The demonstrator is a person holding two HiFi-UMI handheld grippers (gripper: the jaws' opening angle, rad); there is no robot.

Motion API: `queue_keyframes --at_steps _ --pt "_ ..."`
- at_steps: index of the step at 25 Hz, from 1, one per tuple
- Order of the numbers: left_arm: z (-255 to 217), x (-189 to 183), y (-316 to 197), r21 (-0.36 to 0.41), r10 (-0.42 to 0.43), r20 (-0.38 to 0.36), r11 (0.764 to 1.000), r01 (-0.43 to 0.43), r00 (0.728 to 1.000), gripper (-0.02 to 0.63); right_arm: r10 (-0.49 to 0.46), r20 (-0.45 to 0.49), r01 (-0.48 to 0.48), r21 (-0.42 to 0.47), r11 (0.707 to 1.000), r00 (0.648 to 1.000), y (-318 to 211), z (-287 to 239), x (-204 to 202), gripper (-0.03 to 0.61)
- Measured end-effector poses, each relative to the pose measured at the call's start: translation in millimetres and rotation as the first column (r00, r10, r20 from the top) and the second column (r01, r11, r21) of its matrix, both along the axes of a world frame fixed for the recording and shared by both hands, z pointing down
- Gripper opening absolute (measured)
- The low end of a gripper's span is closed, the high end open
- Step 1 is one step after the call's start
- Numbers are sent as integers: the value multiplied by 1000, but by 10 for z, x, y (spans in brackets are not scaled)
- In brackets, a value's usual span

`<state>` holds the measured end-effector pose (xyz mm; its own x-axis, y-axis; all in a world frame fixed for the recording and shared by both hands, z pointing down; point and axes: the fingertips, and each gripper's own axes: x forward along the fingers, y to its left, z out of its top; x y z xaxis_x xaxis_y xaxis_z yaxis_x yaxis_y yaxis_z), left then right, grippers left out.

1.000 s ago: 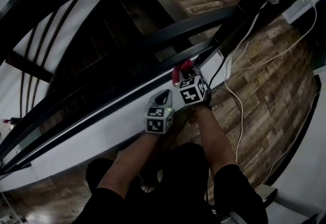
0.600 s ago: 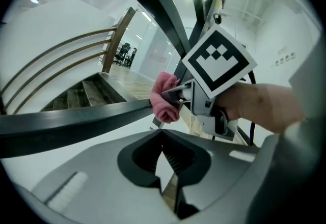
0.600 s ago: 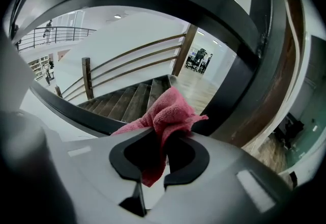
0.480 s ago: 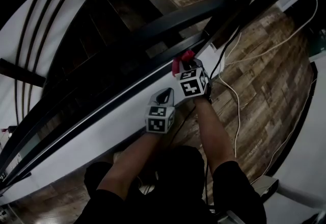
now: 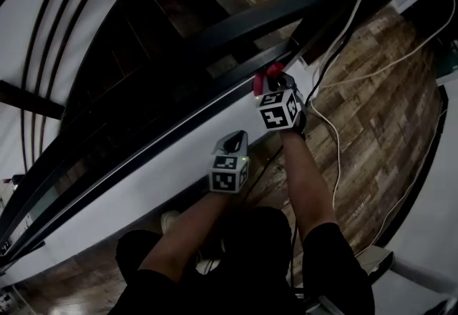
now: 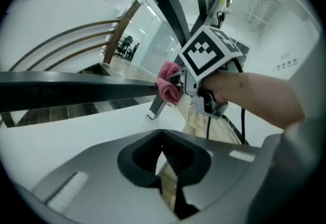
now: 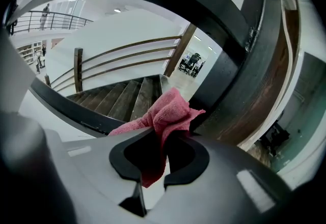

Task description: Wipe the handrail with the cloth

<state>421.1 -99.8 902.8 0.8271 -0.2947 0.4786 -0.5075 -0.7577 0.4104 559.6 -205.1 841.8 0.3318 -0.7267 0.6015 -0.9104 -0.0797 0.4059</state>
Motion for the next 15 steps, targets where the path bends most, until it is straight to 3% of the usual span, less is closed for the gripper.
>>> queue_keyframes --at_steps 3,11,15 --pt "24 31 91 21 46 -1 999 -46 999 0 -2 -20 2 -4 1000 1000 -5 7 31 46" --pt "-23 -100 -26 45 29 0 999 -29 1000 0 21 -38 -21 4 1000 999 15 28 100 46" --pt "-10 -216 -146 59 3 7 998 -4 1000 0 33 34 -33 -1 999 999 5 70 78 44"
